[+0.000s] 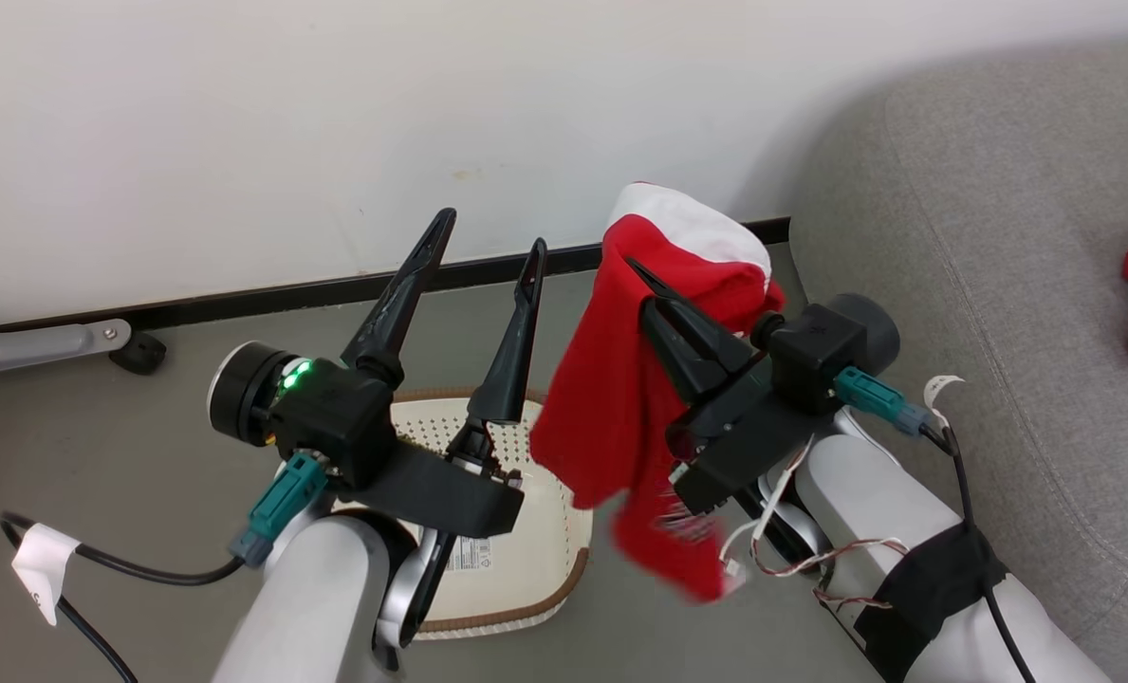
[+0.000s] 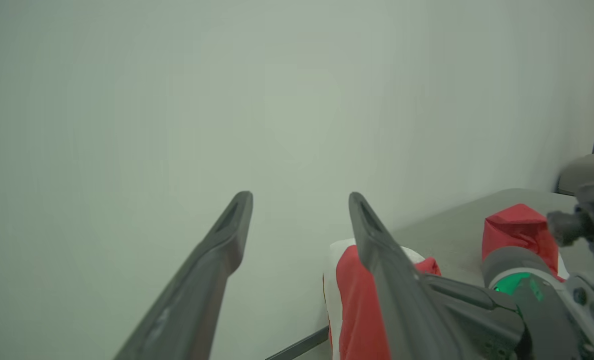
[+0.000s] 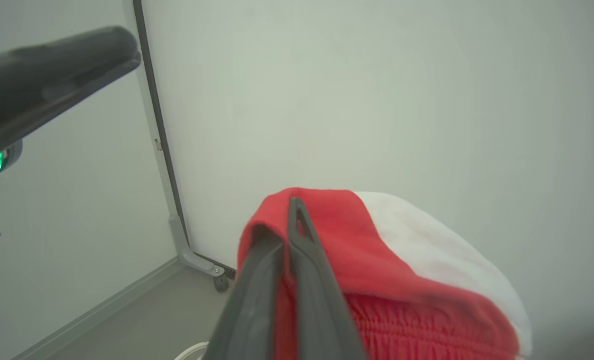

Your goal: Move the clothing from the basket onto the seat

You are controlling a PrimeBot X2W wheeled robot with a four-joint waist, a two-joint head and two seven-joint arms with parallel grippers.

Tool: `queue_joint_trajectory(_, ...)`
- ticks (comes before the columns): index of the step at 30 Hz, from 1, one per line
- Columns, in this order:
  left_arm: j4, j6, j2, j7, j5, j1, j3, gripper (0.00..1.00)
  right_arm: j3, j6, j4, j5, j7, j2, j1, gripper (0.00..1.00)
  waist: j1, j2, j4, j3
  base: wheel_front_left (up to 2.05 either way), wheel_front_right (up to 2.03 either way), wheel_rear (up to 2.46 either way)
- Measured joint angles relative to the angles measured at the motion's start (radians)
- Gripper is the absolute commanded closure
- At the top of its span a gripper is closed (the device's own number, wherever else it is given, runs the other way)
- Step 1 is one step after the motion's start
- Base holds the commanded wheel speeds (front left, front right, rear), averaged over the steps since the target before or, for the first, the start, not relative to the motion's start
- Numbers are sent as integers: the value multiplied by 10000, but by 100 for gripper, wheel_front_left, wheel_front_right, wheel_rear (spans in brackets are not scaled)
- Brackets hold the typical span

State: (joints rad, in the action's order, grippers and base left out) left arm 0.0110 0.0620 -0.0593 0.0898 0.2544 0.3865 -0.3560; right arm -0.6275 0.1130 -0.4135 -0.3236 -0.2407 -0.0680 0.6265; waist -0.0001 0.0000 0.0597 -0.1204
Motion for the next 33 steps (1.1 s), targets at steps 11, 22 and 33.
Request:
queue_joint_trajectory(11,-136,0,-174,90,0,-28,163,0,12,-117,-107,-211,-73,4,-1,100,0,0,233,72,0,0,0)
queue_joint_trajectory(22,-107,-8,-341,90,0,-68,267,0,316,-261,-107,-299,-77,6,2,100,1,0,902,39,0,0,0)
queue_joint_trajectory(33,-299,-17,-389,90,-2,-66,307,0,654,-341,-19,-408,-84,-63,5,100,1,1,1687,-152,0,0,0)
